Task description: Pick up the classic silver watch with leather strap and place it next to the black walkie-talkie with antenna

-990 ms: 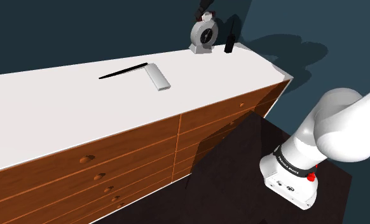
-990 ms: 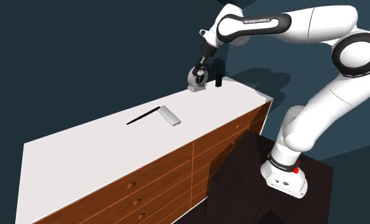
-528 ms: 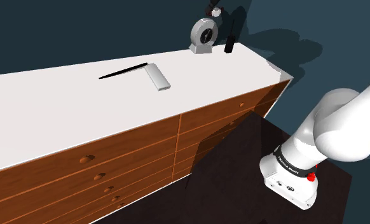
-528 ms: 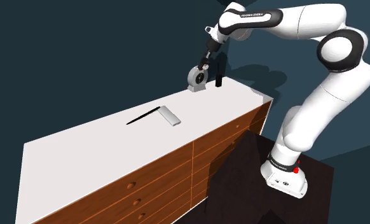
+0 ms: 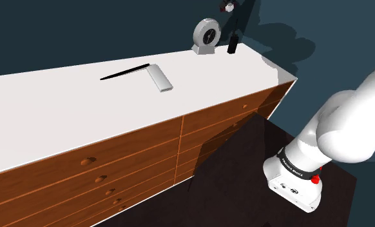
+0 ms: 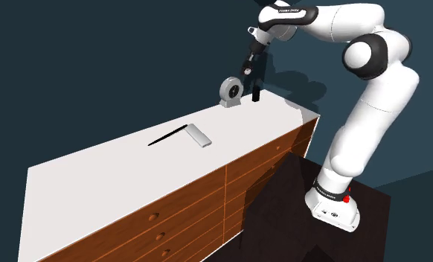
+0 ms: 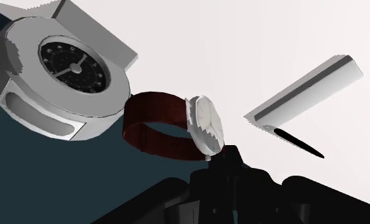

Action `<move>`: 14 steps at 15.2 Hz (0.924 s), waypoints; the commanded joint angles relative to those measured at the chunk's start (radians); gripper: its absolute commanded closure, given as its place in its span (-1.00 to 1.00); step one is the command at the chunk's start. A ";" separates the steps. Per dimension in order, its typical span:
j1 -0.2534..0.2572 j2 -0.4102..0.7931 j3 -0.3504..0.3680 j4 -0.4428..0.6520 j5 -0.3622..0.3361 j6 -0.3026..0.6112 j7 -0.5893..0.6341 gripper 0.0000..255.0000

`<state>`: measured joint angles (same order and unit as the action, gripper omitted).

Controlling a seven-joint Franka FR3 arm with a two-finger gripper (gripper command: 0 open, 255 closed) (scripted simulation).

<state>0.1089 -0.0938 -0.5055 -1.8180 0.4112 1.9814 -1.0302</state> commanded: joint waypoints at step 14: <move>-0.345 0.563 -0.109 0.673 0.347 -0.359 -0.277 1.00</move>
<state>-0.2134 0.4387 -0.6192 -1.1794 0.7415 1.6340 -1.2991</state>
